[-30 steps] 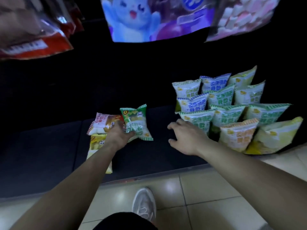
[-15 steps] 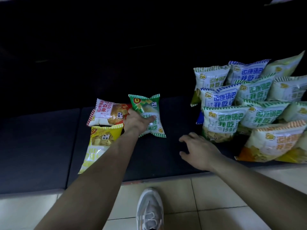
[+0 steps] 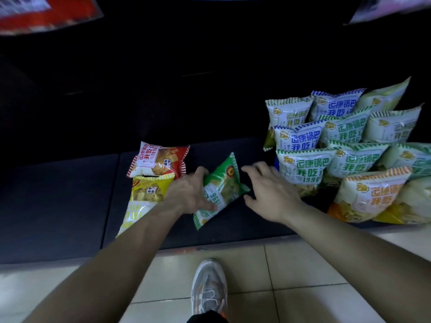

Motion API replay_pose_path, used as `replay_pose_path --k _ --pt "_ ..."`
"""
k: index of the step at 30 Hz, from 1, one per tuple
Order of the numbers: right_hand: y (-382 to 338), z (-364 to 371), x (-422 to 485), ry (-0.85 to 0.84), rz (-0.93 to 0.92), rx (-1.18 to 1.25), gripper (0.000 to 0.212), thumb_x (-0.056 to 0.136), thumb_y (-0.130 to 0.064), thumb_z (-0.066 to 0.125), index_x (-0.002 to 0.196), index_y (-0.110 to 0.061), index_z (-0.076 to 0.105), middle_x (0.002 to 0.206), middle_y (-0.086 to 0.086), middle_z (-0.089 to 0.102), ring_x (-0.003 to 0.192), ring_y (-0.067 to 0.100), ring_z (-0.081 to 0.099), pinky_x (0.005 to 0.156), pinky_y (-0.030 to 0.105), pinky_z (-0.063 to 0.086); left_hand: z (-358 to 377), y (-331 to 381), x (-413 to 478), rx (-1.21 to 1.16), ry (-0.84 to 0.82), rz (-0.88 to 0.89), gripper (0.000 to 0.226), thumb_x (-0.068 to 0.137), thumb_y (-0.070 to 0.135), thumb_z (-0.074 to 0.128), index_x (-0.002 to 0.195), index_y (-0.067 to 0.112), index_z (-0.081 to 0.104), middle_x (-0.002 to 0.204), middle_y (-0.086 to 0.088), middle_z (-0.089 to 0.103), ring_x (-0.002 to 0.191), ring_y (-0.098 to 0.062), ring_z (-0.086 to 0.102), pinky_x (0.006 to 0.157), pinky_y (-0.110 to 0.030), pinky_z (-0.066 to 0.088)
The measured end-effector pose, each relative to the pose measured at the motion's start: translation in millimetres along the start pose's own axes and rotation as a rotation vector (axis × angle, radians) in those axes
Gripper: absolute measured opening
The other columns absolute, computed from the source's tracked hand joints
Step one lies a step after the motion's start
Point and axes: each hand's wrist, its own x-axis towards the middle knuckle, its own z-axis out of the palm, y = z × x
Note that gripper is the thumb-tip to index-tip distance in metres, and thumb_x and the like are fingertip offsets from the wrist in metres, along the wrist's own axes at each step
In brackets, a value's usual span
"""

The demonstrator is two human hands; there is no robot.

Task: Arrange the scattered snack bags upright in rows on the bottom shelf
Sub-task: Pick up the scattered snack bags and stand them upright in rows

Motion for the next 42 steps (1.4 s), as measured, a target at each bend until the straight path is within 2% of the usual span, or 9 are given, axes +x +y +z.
replay_pose_path --k 5,9,13,19,23,30,36,38,42 --pt "-19 -6 18 -0.130 -0.119 -0.143 0.097 0.070 -0.064 0.073 0.150 -0.028 0.030 0.148 -0.004 0.030 0.131 0.022 0.030 0.105 0.044 0.032 -31 7 -39 0.294 -0.041 0.253 0.095 0.063 0.059 0.082 0.137 0.034 0.027 0.097 0.007 0.051 0.092 -0.018 0.053 0.076 -0.031 0.040" --pt "-28 -2 18 -0.295 -0.076 -0.248 0.090 0.053 -0.070 0.080 0.129 -0.031 0.050 0.114 -0.006 0.060 0.108 0.019 0.053 0.093 0.041 0.034 -34 15 -46 0.349 0.000 0.377 0.092 0.061 0.058 0.083 0.134 0.035 0.031 0.113 0.005 0.061 0.102 -0.019 0.057 0.083 -0.031 0.041" --pt "-22 -5 12 -0.283 -0.075 -0.211 0.085 0.050 -0.068 0.081 0.123 -0.034 0.054 0.092 -0.010 0.058 0.083 0.014 0.047 0.080 0.036 0.036 -30 19 -49 0.355 0.045 0.427 0.094 0.062 0.058 0.082 0.136 0.038 0.028 0.125 0.007 0.059 0.108 -0.018 0.058 0.088 -0.031 0.043" --pt "7 -10 -7 -0.183 0.065 0.065 0.076 0.050 -0.067 0.082 0.115 -0.041 0.053 0.090 -0.014 0.064 0.084 0.010 0.058 0.072 0.031 0.047 -34 8 -59 -0.333 0.215 0.279 0.104 0.057 0.041 0.092 0.141 0.045 0.031 0.132 0.022 0.051 0.112 -0.003 0.054 0.095 -0.027 0.047" --pt "15 -11 -24 -0.106 0.185 0.351 0.071 0.044 -0.064 0.085 0.104 -0.040 0.055 0.086 -0.014 0.067 0.080 0.005 0.062 0.072 0.030 0.051 -12 3 -71 -0.831 0.216 0.142 0.105 0.050 0.041 0.096 0.139 0.033 0.040 0.128 0.014 0.057 0.115 -0.002 0.056 0.096 -0.027 0.049" --pt "21 -25 -50 -0.102 0.184 0.591 0.071 0.051 -0.049 0.093 0.111 -0.038 0.058 0.095 -0.015 0.070 0.087 -0.001 0.065 0.083 0.031 0.055 -22 24 -87 -0.963 0.191 0.123 0.070 0.063 0.007 0.090 0.126 0.015 0.059 0.109 0.001 0.069 0.089 0.002 0.069 0.072 -0.012 0.052" --pt "22 -36 -48 -0.194 0.123 0.514 0.084 0.061 -0.050 0.090 0.134 -0.035 0.052 0.120 -0.015 0.066 0.109 0.008 0.063 0.093 0.028 0.050 -39 33 -81 -0.836 0.141 0.125 0.062 0.062 0.018 0.093 0.117 0.022 0.063 0.096 0.009 0.073 0.085 -0.003 0.071 0.070 -0.013 0.053" --pt "88 -83 -123 -0.056 0.254 0.458 0.091 0.071 -0.056 0.081 0.147 -0.030 0.040 0.140 -0.006 0.055 0.122 0.015 0.056 0.099 0.032 0.046 -43 133 -84 -0.684 0.135 0.263 0.060 0.060 0.028 0.094 0.111 0.029 0.063 0.095 0.015 0.070 0.083 0.002 0.068 0.067 -0.009 0.050" --pt "108 -112 -127 -0.023 0.262 0.250 0.079 0.088 -0.056 0.063 0.152 -0.023 0.031 0.148 0.003 0.047 0.128 0.021 0.051 0.097 0.032 0.042 -41 140 -62 -0.563 0.193 0.228 0.062 0.058 0.041 0.093 0.111 0.032 0.062 0.097 0.017 0.067 0.082 0.001 0.064 0.065 -0.008 0.044"
